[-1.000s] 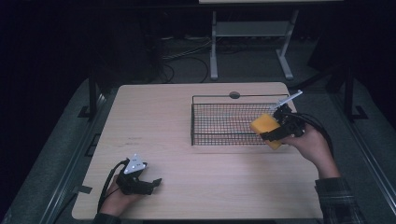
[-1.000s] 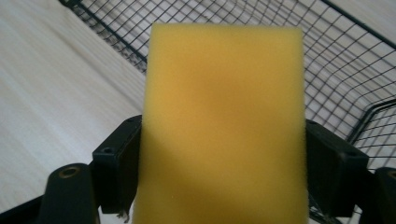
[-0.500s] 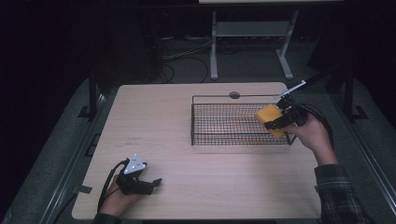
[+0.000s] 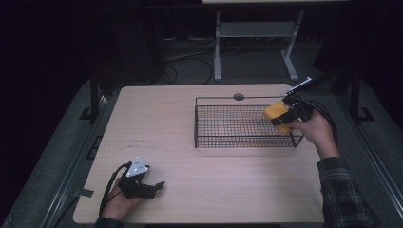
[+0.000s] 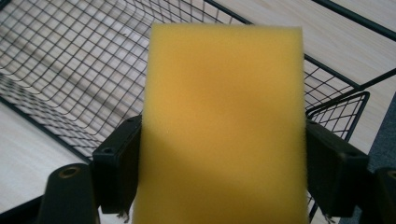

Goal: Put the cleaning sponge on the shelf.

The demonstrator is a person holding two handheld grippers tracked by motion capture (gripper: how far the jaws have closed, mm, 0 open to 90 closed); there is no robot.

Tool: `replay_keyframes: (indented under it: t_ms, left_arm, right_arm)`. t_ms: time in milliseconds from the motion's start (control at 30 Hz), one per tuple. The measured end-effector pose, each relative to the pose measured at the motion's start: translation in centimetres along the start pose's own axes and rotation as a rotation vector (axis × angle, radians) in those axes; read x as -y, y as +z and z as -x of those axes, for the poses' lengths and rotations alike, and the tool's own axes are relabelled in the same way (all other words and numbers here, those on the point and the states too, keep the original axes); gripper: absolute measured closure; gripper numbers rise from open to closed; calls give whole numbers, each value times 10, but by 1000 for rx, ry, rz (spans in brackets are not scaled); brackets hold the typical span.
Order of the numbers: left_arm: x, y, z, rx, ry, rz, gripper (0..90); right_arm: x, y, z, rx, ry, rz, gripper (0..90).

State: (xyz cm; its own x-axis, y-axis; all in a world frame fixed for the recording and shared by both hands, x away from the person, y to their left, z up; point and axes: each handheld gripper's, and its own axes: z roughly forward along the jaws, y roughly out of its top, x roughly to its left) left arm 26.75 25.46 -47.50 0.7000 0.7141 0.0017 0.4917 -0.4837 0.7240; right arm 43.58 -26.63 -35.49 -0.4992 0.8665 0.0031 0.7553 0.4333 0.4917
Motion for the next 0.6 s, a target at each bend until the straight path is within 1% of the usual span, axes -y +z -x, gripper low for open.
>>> replay_keyframes:
  t_ms: [200, 367, 500, 600]
  left_arm:
    - [0, 0, 0, 0, 0, 0, 130]
    - [0, 0, 0, 0, 0, 0, 130]
    - [0, 0, 0, 0, 0, 0, 130]
    - [0, 0, 0, 0, 0, 1, 130]
  right_arm:
    - [-3, 10, 9, 1, 30, -11, 225]
    - [-4, 21, 14, 6, 29, -30, 224]
    - [-3, 27, 18, 12, 45, -41, 224]
    - [-2, 31, 20, 13, 46, -47, 223]
